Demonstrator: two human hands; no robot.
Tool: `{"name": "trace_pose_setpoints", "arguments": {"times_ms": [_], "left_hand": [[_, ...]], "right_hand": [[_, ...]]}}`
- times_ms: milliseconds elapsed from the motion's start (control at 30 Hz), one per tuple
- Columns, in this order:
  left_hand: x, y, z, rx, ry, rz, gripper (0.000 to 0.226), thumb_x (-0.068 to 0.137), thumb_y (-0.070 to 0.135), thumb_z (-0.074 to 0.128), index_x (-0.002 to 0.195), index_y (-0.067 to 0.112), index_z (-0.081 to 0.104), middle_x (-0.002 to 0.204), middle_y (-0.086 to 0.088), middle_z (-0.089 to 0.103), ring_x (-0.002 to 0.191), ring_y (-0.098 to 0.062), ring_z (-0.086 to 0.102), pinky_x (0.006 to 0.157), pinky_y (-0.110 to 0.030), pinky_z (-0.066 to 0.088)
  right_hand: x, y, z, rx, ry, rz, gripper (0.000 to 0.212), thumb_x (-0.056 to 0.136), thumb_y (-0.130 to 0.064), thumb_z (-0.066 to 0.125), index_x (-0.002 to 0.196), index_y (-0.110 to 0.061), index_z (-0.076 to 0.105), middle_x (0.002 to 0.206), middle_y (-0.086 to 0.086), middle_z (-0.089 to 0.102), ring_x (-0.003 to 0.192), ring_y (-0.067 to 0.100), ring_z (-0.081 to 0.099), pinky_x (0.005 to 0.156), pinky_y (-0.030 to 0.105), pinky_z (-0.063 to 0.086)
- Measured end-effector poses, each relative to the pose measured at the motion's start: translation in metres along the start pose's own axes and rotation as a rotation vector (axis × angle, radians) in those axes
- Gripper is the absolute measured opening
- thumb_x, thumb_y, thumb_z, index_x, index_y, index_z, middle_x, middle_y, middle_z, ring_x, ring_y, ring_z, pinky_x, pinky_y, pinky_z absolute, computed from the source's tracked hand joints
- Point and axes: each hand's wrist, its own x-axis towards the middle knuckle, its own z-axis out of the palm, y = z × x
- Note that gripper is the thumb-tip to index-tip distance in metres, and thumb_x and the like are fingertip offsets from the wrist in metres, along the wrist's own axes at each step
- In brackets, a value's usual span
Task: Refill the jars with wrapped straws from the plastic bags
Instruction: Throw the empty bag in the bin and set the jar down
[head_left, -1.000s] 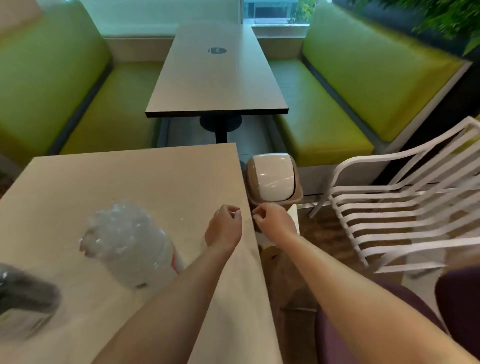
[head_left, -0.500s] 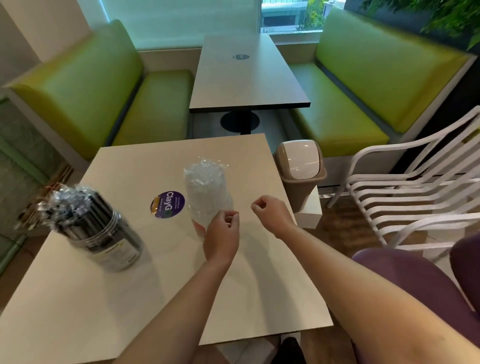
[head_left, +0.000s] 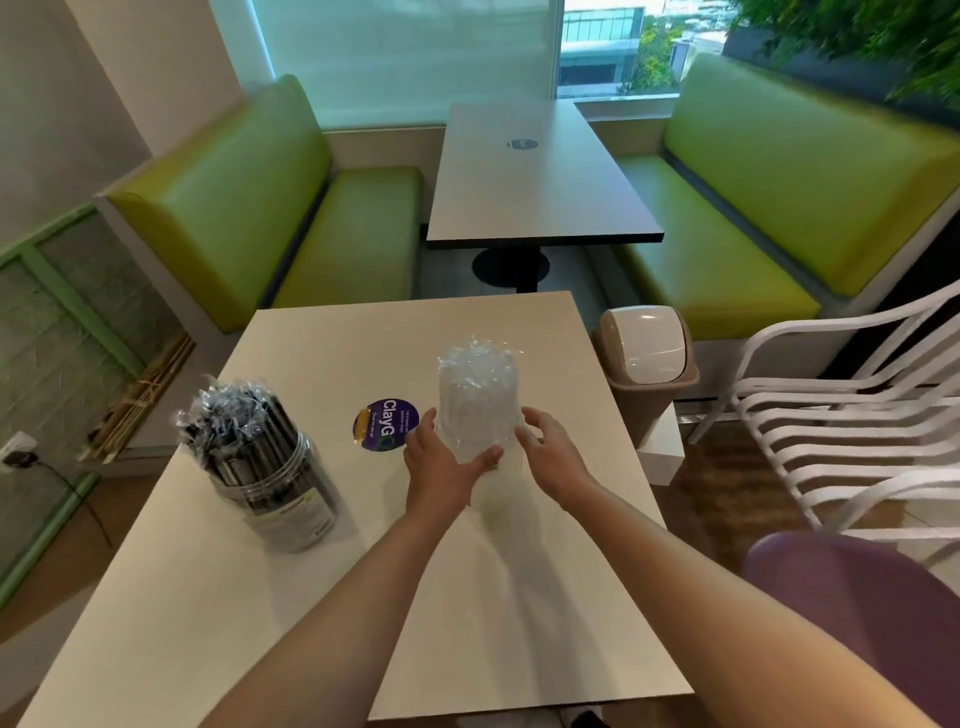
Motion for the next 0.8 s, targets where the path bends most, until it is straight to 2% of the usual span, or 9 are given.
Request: {"name": "trace_pose_setpoints", "arguments": {"times_ms": [100, 200, 300, 400, 467, 533, 667, 800], "left_hand": [[0.014, -0.001, 0.000, -0.020, -0.078, 0.038, 0.115, 0.062, 0.049, 0.087, 0.151, 0.017, 0.022, 0.148, -0.006, 0.030, 0.137, -0.020, 0.028, 0.104, -0.029, 0.031], [0.022, -0.001, 0.001, -0.055, -0.079, 0.050, 0.112, 0.061, 0.046, 0.089, 0.149, 0.018, 0.026, 0.144, -0.004, 0.033, 0.128, -0.015, 0.036, 0.094, -0.022, 0.032], [0.039, -0.002, 0.008, -0.094, -0.059, 0.071, 0.111, 0.058, 0.047, 0.090, 0.147, 0.020, 0.030, 0.139, -0.004, 0.038, 0.124, -0.012, 0.038, 0.096, -0.024, 0.035], [0.064, 0.002, 0.013, -0.111, -0.055, 0.080, 0.111, 0.054, 0.054, 0.089, 0.145, 0.023, 0.033, 0.137, -0.002, 0.039, 0.127, -0.015, 0.041, 0.101, -0.032, 0.042], [0.083, 0.009, 0.017, -0.114, -0.047, 0.092, 0.111, 0.053, 0.056, 0.088, 0.145, 0.025, 0.034, 0.138, 0.002, 0.039, 0.125, -0.014, 0.044, 0.098, -0.031, 0.045], [0.106, 0.018, 0.021, -0.105, -0.048, 0.086, 0.108, 0.059, 0.049, 0.088, 0.147, 0.024, 0.031, 0.140, 0.002, 0.034, 0.123, -0.014, 0.043, 0.093, -0.026, 0.041], [0.162, 0.030, 0.035, -0.112, -0.076, 0.069, 0.107, 0.062, 0.049, 0.087, 0.148, 0.026, 0.028, 0.144, 0.001, 0.032, 0.127, -0.019, 0.044, 0.092, -0.029, 0.041], [0.211, 0.039, 0.045, -0.125, -0.097, 0.082, 0.103, 0.063, 0.046, 0.087, 0.147, 0.025, 0.031, 0.142, 0.000, 0.036, 0.129, -0.016, 0.039, 0.099, -0.029, 0.037]], "right_hand": [[0.007, 0.002, 0.005, 0.027, -0.025, 0.006, 0.051, 0.102, -0.040, 0.041, 0.148, -0.021, 0.037, 0.151, 0.002, 0.038, 0.139, 0.019, 0.035, 0.113, 0.035, 0.030], [0.011, 0.006, 0.009, 0.069, -0.028, 0.000, 0.050, 0.102, -0.043, 0.038, 0.148, -0.026, 0.037, 0.147, 0.000, 0.037, 0.139, 0.015, 0.033, 0.107, 0.026, 0.024], [0.023, 0.008, 0.010, 0.092, 0.005, -0.035, 0.047, 0.102, -0.041, 0.040, 0.148, -0.030, 0.036, 0.145, -0.003, 0.038, 0.137, 0.012, 0.035, 0.103, 0.023, 0.025], [0.046, 0.004, 0.009, 0.103, 0.020, -0.057, 0.046, 0.101, -0.042, 0.041, 0.146, -0.033, 0.038, 0.144, -0.005, 0.039, 0.134, 0.010, 0.039, 0.104, 0.024, 0.029], [0.066, -0.001, 0.006, 0.102, 0.013, -0.057, 0.047, 0.101, -0.044, 0.041, 0.146, -0.034, 0.038, 0.143, -0.005, 0.039, 0.133, 0.011, 0.039, 0.105, 0.026, 0.031], [0.090, -0.008, 0.004, 0.094, 0.017, -0.064, 0.047, 0.101, -0.043, 0.041, 0.147, -0.033, 0.038, 0.144, -0.003, 0.039, 0.133, 0.012, 0.039, 0.105, 0.026, 0.031], [0.148, -0.024, 0.002, 0.088, 0.035, -0.046, 0.048, 0.102, -0.041, 0.040, 0.148, -0.029, 0.037, 0.147, -0.001, 0.037, 0.135, 0.015, 0.038, 0.110, 0.031, 0.031], [0.195, -0.035, 0.001, 0.089, 0.044, -0.046, 0.047, 0.103, -0.038, 0.039, 0.148, -0.027, 0.037, 0.148, 0.000, 0.036, 0.136, 0.015, 0.036, 0.104, 0.024, 0.027]]}}
